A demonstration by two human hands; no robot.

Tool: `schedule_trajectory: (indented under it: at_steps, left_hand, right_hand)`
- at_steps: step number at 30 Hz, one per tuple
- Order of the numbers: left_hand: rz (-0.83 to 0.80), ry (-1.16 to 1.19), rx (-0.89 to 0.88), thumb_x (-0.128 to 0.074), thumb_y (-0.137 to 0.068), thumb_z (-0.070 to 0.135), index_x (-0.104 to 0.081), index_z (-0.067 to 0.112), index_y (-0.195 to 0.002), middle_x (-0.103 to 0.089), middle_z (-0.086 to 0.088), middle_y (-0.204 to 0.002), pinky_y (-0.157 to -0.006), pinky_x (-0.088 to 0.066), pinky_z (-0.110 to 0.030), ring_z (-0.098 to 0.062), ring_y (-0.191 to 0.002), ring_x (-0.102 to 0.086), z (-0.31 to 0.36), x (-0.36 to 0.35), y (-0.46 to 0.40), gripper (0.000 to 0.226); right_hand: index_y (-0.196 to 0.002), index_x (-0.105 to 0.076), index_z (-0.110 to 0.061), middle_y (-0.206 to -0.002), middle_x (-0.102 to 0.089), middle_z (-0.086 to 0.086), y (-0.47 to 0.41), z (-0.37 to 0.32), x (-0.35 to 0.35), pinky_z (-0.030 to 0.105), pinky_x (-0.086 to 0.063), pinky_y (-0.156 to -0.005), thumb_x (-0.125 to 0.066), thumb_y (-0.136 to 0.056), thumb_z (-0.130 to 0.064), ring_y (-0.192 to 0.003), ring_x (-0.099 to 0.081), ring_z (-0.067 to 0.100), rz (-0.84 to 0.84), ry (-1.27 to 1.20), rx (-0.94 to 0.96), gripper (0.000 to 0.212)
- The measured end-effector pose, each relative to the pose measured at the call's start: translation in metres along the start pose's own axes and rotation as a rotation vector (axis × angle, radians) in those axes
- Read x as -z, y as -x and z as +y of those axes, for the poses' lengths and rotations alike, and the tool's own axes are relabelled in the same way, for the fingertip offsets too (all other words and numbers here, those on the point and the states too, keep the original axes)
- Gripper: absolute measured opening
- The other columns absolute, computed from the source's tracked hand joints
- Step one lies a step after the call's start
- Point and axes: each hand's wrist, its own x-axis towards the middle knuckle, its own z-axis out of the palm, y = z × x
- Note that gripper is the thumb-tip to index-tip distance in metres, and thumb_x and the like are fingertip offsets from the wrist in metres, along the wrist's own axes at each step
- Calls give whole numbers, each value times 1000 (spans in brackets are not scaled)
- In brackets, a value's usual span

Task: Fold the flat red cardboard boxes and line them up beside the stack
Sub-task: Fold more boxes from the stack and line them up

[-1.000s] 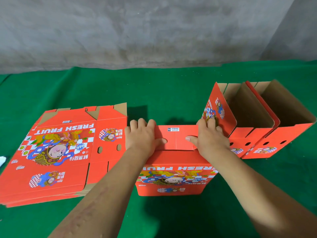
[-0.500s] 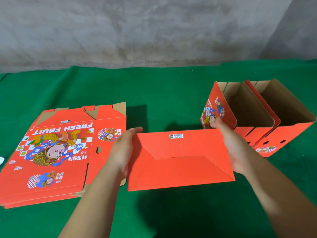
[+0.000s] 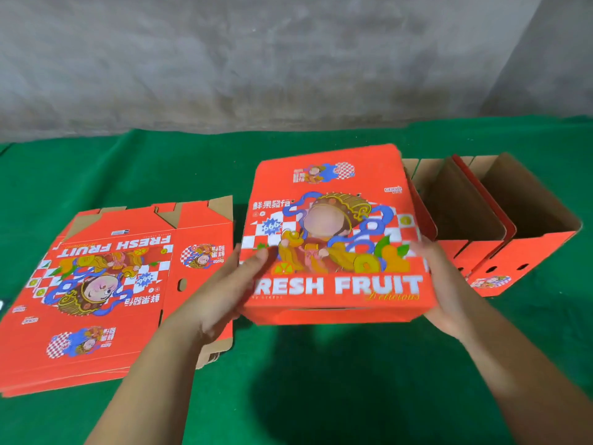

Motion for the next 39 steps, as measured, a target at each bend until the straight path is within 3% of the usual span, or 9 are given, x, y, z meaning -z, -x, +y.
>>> schedule_trajectory:
  at_steps: [3,8,14,17,22,25,28,32,39]
  left_hand:
    - [156,-206,-50,-68,-88,61,-60,25,-126,-79,16,-88,-67,-61,-26,-10,-83,-78,-11,4,-2,53]
    - [107,-162,-245,-73,-90,23,-62,16,-126,-80,-3,-113,-74,-61,-24,-21,-99,-78,-33,16,-11,38]
    - [33,-299,-292,-75,-93,8,-61,12,-134,-75,-9,-125,-91,-60,-37,-31,-112,-72,-43,24,-40,44]
    - [172,-356,-379,-62,-103,0,-53,14,-148,-69,-7,-136,-111,-50,-40,-27,-124,-65,-40,-12,-55,48]
    - [-13,66,-94,-50,-96,72,-45,81,-124,-64,43,-121,-92,-59,-38,9,-114,-66,-36,-113,-43,30]
    - [-171,123,-72,-58,-74,91,-25,65,-154,-44,34,-155,-118,-43,-47,3,-141,-48,-38,-149,-45,91]
    - [-273,23,-115,-72,-80,75,-3,43,-166,-39,26,-159,-120,-38,-25,9,-143,-41,-46,-161,-64,115]
    - [-275,-127,-22,-72,-94,54,3,42,-166,-45,31,-144,-86,-36,7,29,-114,-50,-67,-161,-107,104]
    - [-224,-166,70,-78,-67,77,-16,59,-158,-50,26,-150,-120,-40,-38,-3,-134,-55,-71,-184,-153,112]
  right_hand:
    - [-125,-52,-27,-126,-67,4,4,14,2,50,-58,-89,-56,-75,-12,-119,-65,32,-21,151,195,53]
    - [-144,-27,-40,-150,-49,5,11,37,27,53,-51,-105,-73,-82,-16,-136,-54,27,-84,305,352,81]
    - [-160,-13,-27,-148,-56,-7,23,56,49,16,-51,-97,-96,-51,-62,-131,-57,5,-107,576,123,141]
    - [-160,2,-41,-159,-33,-5,21,74,36,0,-35,-102,-96,-44,-51,-132,-44,-14,163,659,248,152]
    - [-158,2,-48,-158,-13,-11,-3,126,-2,42,-20,-125,-90,-36,-52,-154,-12,18,596,744,506,153]
    - [-160,-3,-37,-165,-11,10,-28,132,-5,30,-10,-126,-84,-47,-55,-155,-9,30,745,664,553,140]
    - [-159,-3,-39,-165,-8,11,-46,137,2,2,-8,-113,-83,-57,-56,-153,-3,4,728,604,549,131]
    - [-160,-2,-35,-163,-12,1,-62,163,15,38,-31,-122,-90,-60,-45,-155,-17,13,574,429,422,134]
    - [-156,15,-52,-170,0,-5,-85,191,16,58,-36,-117,-86,-79,-36,-158,-13,19,423,396,307,128]
